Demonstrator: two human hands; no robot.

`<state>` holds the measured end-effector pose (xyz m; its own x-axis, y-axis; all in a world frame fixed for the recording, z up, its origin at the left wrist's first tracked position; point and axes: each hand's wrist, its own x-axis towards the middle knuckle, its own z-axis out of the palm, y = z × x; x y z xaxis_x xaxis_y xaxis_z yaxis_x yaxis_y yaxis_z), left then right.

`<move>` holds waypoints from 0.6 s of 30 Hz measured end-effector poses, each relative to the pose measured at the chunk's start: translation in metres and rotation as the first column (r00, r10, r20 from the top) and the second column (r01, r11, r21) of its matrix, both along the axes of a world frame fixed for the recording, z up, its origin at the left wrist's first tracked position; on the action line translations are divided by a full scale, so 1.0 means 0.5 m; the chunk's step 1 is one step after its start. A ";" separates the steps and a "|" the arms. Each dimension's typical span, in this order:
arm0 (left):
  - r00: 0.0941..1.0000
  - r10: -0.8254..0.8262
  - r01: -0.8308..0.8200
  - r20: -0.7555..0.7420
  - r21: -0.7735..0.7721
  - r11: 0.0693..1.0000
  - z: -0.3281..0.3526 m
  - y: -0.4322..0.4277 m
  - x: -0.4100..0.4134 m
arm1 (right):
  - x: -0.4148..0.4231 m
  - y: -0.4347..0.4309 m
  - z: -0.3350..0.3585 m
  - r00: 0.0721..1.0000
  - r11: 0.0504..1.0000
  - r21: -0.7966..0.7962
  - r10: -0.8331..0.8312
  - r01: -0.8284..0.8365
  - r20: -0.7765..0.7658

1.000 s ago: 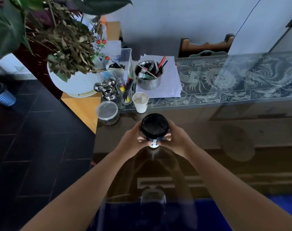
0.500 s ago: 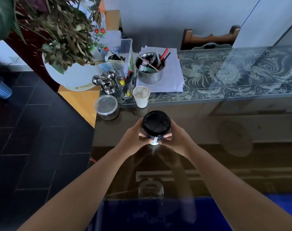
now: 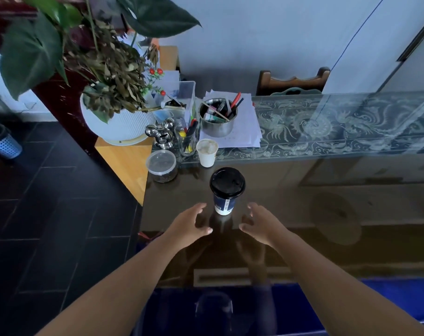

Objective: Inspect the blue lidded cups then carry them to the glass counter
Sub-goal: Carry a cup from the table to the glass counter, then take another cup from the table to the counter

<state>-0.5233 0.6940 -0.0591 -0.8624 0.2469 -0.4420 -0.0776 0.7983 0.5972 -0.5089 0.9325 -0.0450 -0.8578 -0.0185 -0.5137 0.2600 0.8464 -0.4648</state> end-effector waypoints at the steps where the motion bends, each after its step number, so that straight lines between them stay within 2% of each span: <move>1: 1.000 -0.015 0.015 -0.004 -0.036 0.999 0.008 0.000 0.017 | 0.019 0.001 0.009 1.000 1.000 0.027 0.006 -0.006 0.013; 5: 0.995 -0.082 0.072 -0.059 -0.152 0.986 0.050 0.010 0.079 | 0.094 0.017 0.045 1.000 0.994 0.106 0.003 -0.004 0.011; 9: 0.987 -0.090 0.071 -0.132 -0.139 0.988 0.103 0.009 0.153 | 0.164 0.033 0.082 0.999 0.992 0.124 0.037 -0.034 -0.019; 13: 0.982 -0.006 -0.017 -0.187 -0.123 0.992 0.139 -0.020 0.240 | 0.215 0.004 0.115 0.993 0.990 0.100 0.104 -0.097 -0.064; 18: 0.973 0.129 -0.156 -0.193 -0.134 0.979 0.177 -0.125 0.346 | 0.238 -0.134 0.133 0.965 0.966 0.070 0.253 -0.249 -0.069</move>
